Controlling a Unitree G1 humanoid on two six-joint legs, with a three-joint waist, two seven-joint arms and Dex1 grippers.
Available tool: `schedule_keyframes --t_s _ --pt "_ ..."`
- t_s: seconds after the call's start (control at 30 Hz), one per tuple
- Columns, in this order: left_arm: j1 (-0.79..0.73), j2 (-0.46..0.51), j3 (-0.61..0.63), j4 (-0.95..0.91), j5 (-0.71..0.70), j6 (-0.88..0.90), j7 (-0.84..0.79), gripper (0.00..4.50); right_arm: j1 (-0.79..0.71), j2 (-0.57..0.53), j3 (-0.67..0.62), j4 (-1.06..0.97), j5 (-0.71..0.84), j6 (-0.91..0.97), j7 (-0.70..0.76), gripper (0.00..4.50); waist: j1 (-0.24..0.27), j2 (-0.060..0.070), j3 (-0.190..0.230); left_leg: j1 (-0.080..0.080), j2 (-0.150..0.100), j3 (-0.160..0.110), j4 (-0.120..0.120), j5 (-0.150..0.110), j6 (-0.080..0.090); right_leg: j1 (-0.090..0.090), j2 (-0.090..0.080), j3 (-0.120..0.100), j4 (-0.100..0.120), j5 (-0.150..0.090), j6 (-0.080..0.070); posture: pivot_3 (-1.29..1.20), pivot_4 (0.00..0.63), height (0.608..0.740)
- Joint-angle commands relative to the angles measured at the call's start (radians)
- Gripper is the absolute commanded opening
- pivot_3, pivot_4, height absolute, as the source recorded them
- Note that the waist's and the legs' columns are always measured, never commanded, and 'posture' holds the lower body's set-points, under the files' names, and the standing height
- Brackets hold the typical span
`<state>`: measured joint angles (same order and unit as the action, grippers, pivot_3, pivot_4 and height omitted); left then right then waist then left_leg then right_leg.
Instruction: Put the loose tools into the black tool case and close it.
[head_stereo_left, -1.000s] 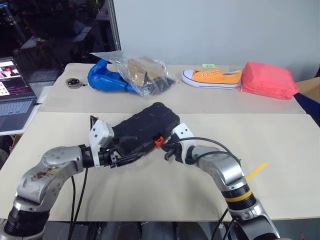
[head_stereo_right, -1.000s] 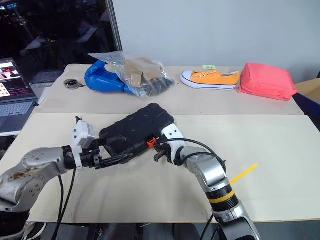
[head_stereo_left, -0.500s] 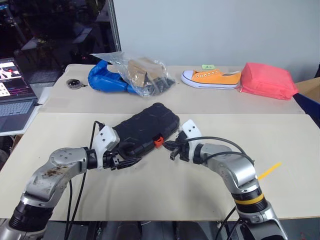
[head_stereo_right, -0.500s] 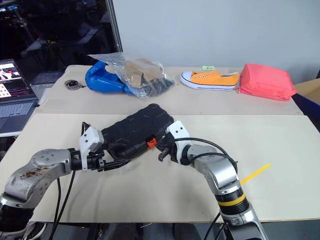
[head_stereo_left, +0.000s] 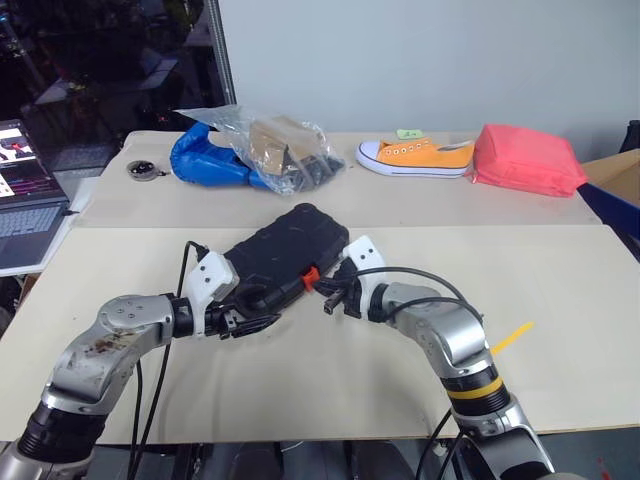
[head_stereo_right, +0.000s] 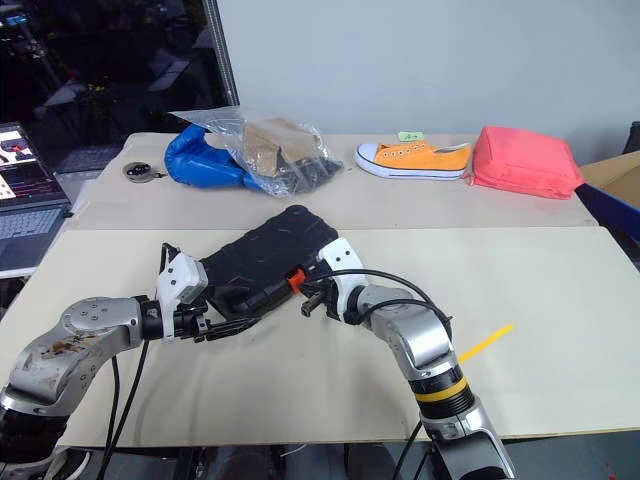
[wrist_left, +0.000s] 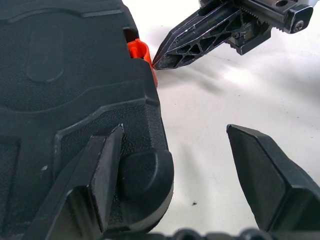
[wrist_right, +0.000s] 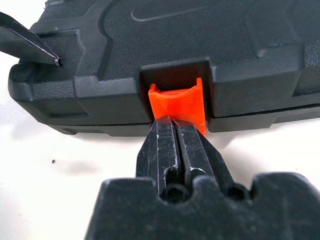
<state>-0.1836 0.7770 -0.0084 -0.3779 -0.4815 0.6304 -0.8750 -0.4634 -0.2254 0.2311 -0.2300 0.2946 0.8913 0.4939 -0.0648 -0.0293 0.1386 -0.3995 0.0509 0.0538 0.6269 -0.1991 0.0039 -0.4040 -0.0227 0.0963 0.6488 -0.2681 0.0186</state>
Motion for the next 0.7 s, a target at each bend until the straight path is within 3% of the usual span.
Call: schedule_keyframes --t_s 0.03,0.23,0.47,0.7 --pt "0.031 -0.001 -0.033 0.019 0.015 0.015 -0.007 3.55 0.017 -0.015 -0.055 -0.090 0.048 -0.049 0.036 0.08 0.001 0.000 0.000 0.000 0.000 0.000 0.000 0.000 0.000 0.000 0.000 0.000 0.000 0.000 0.000 0.00 0.150 0.740" --pt "0.033 -0.006 -0.036 0.024 0.022 0.010 -0.007 3.55 -0.004 0.025 -0.076 -0.050 0.048 -0.107 0.009 0.08 -0.001 0.000 0.000 0.000 0.000 0.000 0.000 0.000 0.000 0.000 0.000 0.000 0.000 0.000 0.000 0.00 0.150 0.740" --pt "0.034 -0.005 -0.032 0.032 0.028 0.005 -0.005 3.55 -0.012 0.053 0.020 0.104 -0.045 -0.225 0.007 0.08 -0.002 0.000 0.000 0.000 0.000 0.000 0.000 0.000 0.000 0.000 -0.001 0.000 -0.001 0.000 0.000 0.00 0.150 0.740" --pt "0.031 -0.008 -0.029 0.037 0.031 0.005 0.002 3.55 0.016 0.028 0.064 0.205 -0.107 -0.210 -0.002 0.08 -0.005 0.001 -0.005 0.003 0.000 0.000 0.000 0.000 0.000 0.003 0.000 0.000 0.000 0.000 0.000 0.00 0.150 0.740"
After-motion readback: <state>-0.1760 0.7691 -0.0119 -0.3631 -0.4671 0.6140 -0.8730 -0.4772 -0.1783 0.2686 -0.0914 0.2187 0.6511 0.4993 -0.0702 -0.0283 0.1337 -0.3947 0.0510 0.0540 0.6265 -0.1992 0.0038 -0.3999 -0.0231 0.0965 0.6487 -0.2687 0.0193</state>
